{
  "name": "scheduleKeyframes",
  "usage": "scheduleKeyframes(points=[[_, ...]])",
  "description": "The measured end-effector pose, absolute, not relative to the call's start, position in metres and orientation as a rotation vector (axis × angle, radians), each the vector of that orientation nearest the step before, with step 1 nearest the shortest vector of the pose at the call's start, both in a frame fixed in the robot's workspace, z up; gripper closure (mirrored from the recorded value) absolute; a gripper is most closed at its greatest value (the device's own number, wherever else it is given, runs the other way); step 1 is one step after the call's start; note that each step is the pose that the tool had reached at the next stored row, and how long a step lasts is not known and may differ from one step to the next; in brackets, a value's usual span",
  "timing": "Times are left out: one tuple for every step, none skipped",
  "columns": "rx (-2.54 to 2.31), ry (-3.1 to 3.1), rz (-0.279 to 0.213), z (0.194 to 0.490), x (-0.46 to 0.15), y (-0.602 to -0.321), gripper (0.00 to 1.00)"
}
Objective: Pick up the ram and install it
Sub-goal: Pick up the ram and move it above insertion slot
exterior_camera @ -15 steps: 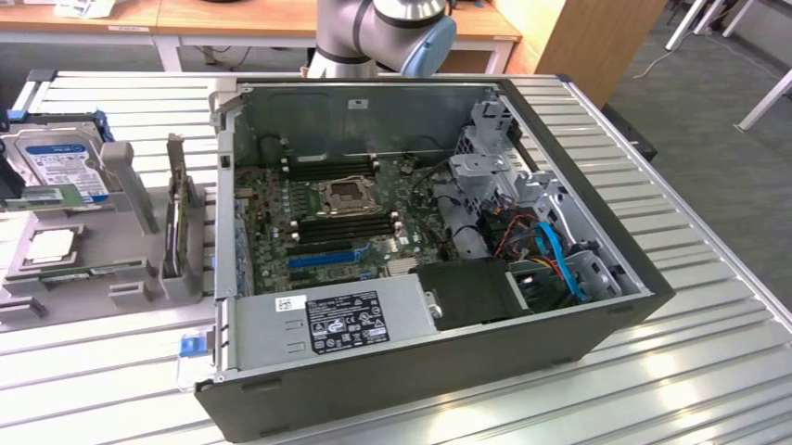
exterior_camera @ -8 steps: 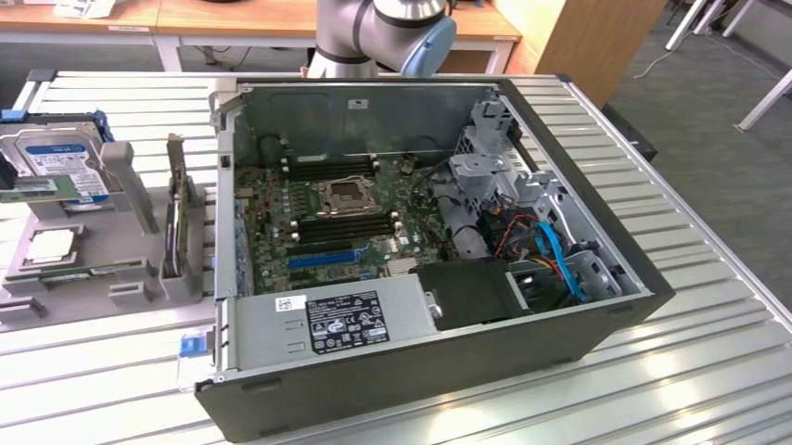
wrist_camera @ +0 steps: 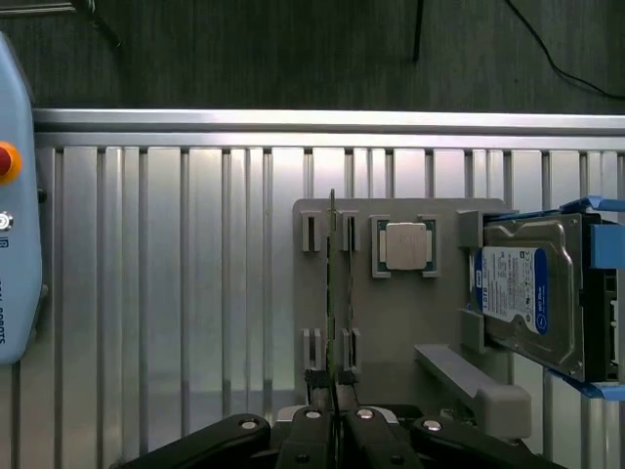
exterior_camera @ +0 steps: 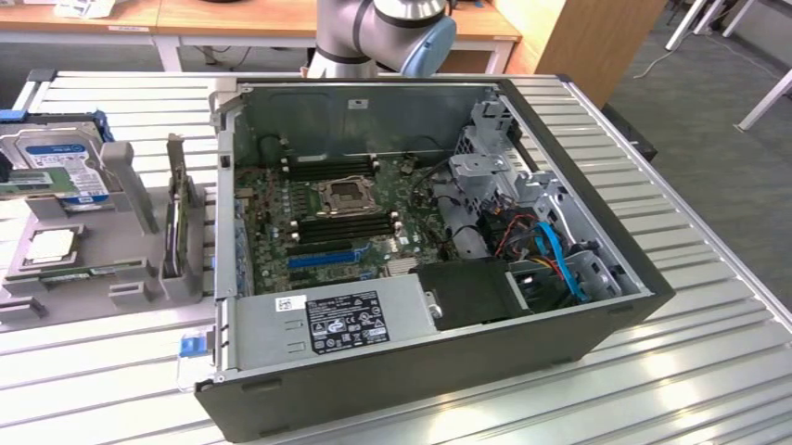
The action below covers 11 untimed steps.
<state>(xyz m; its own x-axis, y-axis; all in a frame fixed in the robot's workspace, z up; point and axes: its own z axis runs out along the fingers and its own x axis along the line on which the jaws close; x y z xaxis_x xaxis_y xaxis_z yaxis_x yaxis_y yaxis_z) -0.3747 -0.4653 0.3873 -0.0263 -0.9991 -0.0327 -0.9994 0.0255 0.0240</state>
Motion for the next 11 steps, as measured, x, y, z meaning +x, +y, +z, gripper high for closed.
scheduleKeyframes(points=[[-2.187,2.245,0.063,0.387,-0.375,-0.465,0.88],[-2.188,2.245,0.063,0.387,-0.375,-0.465,0.88],[-2.188,2.245,0.063,0.387,-0.375,-0.465,0.88],[-2.188,2.245,0.063,0.388,-0.374,-0.465,0.88],[-2.188,2.245,0.063,0.388,-0.373,-0.465,0.88],[-2.188,2.245,0.063,0.388,-0.372,-0.465,0.88],[-2.188,2.245,0.063,0.387,-0.37,-0.465,0.88],[-2.188,2.245,0.063,0.388,-0.369,-0.465,0.88],[-2.188,2.245,0.063,0.388,-0.366,-0.465,0.88],[-2.188,2.245,0.063,0.387,-0.364,-0.465,0.88],[-2.188,2.245,0.063,0.387,-0.362,-0.465,0.88]])
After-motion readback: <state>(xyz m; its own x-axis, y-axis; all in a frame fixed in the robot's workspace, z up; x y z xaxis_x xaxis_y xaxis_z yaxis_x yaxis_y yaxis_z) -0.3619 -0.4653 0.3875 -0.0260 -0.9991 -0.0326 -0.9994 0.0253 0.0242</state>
